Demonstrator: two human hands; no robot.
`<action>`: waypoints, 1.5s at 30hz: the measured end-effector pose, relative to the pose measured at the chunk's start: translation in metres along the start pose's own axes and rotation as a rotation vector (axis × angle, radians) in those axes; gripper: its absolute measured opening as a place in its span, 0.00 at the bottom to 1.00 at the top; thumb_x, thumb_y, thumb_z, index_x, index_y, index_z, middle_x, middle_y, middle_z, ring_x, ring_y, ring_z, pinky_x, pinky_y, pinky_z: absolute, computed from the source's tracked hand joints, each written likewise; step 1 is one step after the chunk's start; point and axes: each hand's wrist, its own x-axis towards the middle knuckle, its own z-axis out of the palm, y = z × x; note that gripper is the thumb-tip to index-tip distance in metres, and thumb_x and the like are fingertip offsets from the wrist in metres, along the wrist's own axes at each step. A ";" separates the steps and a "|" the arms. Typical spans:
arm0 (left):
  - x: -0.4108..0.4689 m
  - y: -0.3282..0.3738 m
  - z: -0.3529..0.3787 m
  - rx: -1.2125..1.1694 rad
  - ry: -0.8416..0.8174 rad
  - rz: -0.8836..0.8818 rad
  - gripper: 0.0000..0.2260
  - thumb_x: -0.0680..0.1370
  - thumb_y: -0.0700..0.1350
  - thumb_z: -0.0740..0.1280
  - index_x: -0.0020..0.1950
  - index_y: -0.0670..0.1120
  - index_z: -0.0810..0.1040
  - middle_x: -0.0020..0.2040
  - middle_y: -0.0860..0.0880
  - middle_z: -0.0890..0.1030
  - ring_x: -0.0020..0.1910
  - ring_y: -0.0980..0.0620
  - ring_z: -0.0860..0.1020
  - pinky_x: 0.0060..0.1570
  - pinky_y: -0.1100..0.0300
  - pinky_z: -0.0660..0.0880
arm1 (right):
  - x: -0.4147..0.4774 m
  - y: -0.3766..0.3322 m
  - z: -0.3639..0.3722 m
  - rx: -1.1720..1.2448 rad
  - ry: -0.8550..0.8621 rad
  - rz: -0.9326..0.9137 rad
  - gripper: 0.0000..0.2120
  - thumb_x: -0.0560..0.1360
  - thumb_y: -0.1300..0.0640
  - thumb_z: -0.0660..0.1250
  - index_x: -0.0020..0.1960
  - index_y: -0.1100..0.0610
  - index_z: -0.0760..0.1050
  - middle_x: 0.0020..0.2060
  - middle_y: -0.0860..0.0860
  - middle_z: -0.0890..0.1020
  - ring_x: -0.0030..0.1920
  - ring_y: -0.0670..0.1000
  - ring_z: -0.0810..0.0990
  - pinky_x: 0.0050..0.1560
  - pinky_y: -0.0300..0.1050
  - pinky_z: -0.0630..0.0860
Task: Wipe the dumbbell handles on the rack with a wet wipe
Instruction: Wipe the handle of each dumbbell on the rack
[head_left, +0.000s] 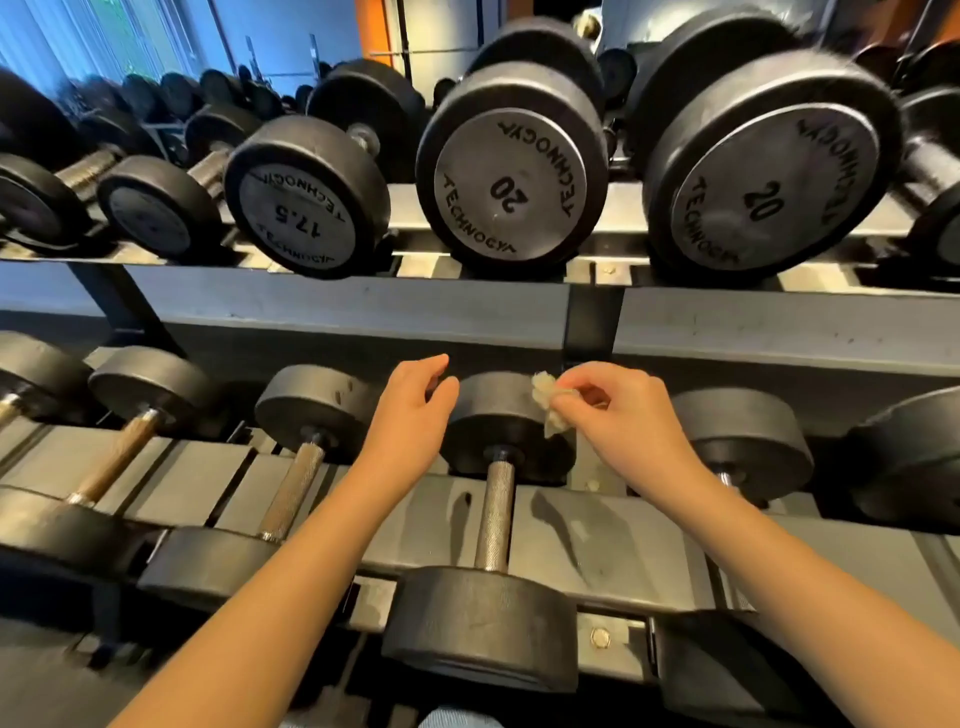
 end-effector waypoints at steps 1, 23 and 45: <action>0.008 0.010 -0.006 -0.005 0.024 0.033 0.19 0.82 0.46 0.58 0.73 0.47 0.65 0.69 0.50 0.68 0.64 0.58 0.66 0.60 0.64 0.62 | 0.008 -0.010 -0.008 0.006 0.055 -0.024 0.04 0.74 0.60 0.68 0.44 0.54 0.82 0.38 0.44 0.82 0.40 0.38 0.77 0.39 0.25 0.69; 0.193 0.099 -0.050 -0.072 0.166 0.470 0.20 0.82 0.49 0.53 0.73 0.47 0.65 0.65 0.57 0.67 0.66 0.60 0.63 0.61 0.75 0.54 | 0.223 -0.102 -0.050 -0.141 0.485 -0.054 0.05 0.75 0.57 0.65 0.44 0.51 0.79 0.31 0.42 0.75 0.34 0.39 0.73 0.36 0.25 0.66; 0.211 0.163 -0.084 0.184 -0.039 -0.011 0.07 0.82 0.43 0.58 0.50 0.48 0.76 0.48 0.52 0.74 0.49 0.52 0.72 0.52 0.56 0.69 | 0.234 -0.123 -0.093 -0.089 0.029 0.151 0.06 0.76 0.59 0.69 0.49 0.53 0.83 0.45 0.41 0.80 0.47 0.40 0.78 0.51 0.29 0.72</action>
